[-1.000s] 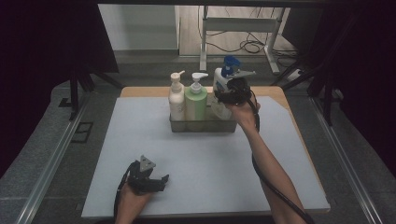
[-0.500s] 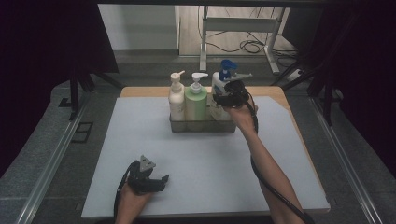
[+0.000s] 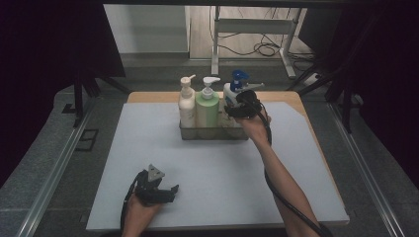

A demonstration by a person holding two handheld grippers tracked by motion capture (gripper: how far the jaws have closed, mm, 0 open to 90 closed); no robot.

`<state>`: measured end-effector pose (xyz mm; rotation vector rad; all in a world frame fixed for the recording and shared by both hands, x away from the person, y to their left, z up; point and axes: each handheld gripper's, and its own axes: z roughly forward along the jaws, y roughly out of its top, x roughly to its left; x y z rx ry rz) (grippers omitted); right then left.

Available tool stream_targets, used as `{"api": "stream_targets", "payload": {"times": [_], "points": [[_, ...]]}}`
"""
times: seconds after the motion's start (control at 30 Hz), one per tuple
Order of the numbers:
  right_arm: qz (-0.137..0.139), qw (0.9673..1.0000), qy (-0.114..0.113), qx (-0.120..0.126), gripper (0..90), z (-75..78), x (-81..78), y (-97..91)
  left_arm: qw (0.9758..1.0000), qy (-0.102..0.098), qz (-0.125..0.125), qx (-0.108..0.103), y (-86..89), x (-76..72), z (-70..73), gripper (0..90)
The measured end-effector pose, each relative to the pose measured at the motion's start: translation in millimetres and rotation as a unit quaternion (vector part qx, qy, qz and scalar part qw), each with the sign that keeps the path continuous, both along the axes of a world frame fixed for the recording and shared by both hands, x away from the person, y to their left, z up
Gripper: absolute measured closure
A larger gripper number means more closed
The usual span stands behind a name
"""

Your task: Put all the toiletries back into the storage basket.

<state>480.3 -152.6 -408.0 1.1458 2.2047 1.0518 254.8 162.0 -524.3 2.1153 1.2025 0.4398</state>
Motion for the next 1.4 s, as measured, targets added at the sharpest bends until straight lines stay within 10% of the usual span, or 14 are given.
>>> {"api": "stream_targets", "payload": {"times": [0.9, 1.4], "points": [[-0.003, 0.9997, -0.003, 0.024, 36.3, -12.5, -2.3, -6.4, 1.0000, 0.000, 0.000, 0.000, 0.0, 0.0, 0.0, 11.7], [0.020, 0.9989, -0.026, 0.033, 15.2, -6.9, -12.6, -14.7, 1.0000, -0.001, 0.000, 0.000, -0.1, -0.1, -0.1, 11.8]]}}
